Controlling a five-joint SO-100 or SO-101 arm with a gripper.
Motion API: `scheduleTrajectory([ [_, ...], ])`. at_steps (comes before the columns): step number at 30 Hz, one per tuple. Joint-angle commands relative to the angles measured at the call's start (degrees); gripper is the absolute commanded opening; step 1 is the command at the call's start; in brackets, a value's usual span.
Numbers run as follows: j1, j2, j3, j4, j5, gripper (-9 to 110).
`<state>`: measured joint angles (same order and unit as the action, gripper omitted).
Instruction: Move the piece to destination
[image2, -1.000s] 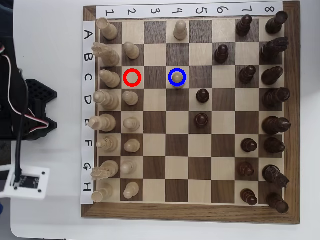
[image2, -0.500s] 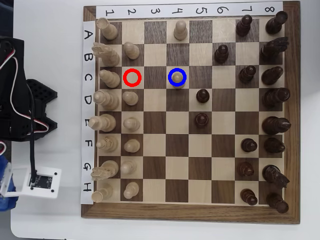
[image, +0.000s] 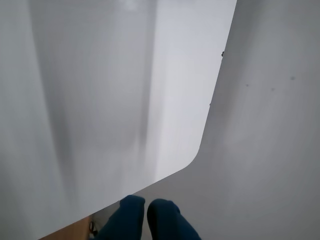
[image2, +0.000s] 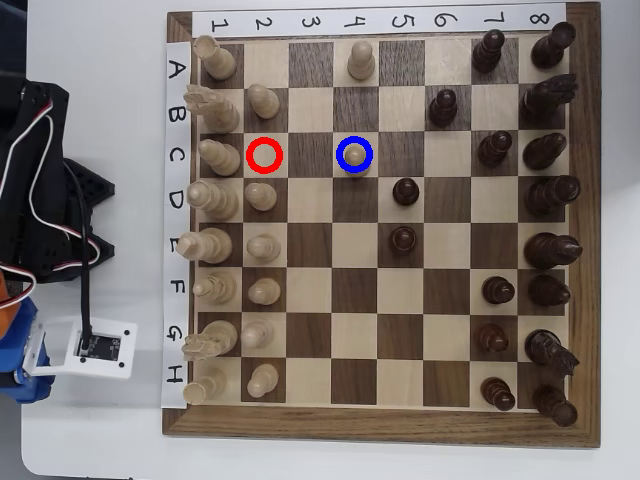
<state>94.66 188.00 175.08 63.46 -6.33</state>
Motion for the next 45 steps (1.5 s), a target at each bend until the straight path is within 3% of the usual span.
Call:
scheduleTrajectory([
  [1, 1.7, 7.5, 3.6, -1.1, -1.1, 0],
  [45, 2.6, 8.3, 4.4, -2.6, 0.2, 0],
])
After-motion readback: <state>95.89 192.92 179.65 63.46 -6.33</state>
